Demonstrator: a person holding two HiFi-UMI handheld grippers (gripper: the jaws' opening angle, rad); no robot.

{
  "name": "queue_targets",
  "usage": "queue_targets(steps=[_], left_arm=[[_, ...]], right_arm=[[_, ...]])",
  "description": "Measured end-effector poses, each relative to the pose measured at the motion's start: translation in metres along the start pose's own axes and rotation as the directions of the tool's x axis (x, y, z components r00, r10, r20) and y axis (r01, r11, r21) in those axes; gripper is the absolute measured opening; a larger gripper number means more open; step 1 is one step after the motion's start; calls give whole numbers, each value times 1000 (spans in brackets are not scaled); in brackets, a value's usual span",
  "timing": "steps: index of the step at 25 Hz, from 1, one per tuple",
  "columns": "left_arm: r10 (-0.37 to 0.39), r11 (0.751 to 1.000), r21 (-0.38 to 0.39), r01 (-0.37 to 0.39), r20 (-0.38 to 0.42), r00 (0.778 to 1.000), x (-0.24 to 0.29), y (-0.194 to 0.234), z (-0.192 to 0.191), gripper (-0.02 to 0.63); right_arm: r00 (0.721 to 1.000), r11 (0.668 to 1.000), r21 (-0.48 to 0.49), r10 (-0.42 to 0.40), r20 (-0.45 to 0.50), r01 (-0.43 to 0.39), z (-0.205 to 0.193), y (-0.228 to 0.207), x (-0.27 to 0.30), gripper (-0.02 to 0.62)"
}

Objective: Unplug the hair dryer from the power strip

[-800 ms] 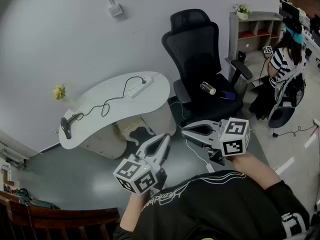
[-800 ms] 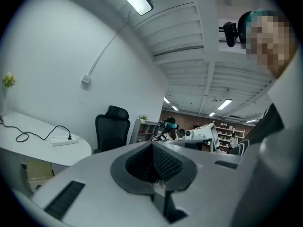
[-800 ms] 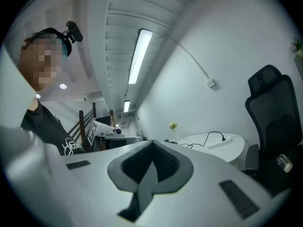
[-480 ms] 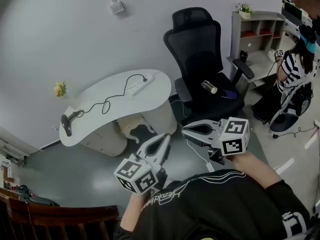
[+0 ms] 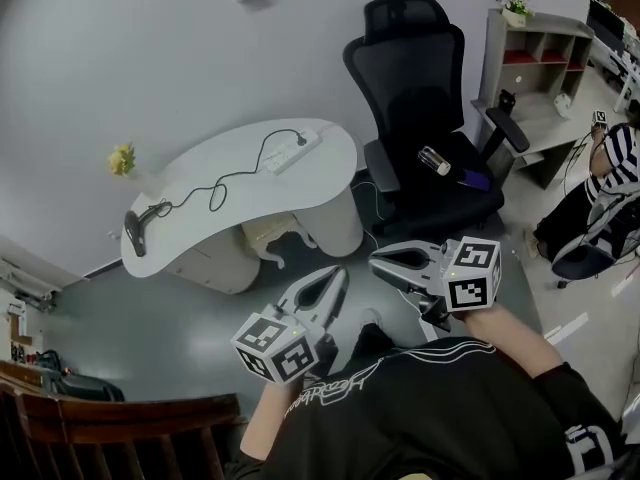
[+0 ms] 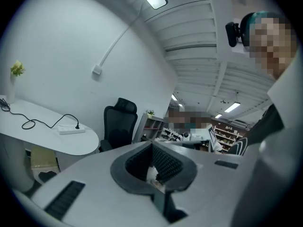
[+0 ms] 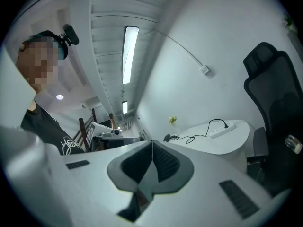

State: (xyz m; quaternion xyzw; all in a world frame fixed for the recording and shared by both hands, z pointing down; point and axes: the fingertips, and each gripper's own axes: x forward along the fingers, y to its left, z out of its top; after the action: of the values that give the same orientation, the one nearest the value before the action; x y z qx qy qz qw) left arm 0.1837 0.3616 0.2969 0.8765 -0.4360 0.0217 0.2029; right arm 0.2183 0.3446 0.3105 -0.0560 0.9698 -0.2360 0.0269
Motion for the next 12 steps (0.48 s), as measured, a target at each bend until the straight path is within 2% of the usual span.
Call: queue_targets(steps=[7, 12], left_arm=[[-5, 1000, 14, 6, -37, 999, 33, 47, 16, 3], [-5, 1000, -11, 5, -59, 998, 57, 105, 23, 3]], right_arm=[[1000, 1000, 31, -4, -5, 4, 15, -41, 19, -3], [999, 998, 57, -41, -11, 41, 21, -88, 48, -3]])
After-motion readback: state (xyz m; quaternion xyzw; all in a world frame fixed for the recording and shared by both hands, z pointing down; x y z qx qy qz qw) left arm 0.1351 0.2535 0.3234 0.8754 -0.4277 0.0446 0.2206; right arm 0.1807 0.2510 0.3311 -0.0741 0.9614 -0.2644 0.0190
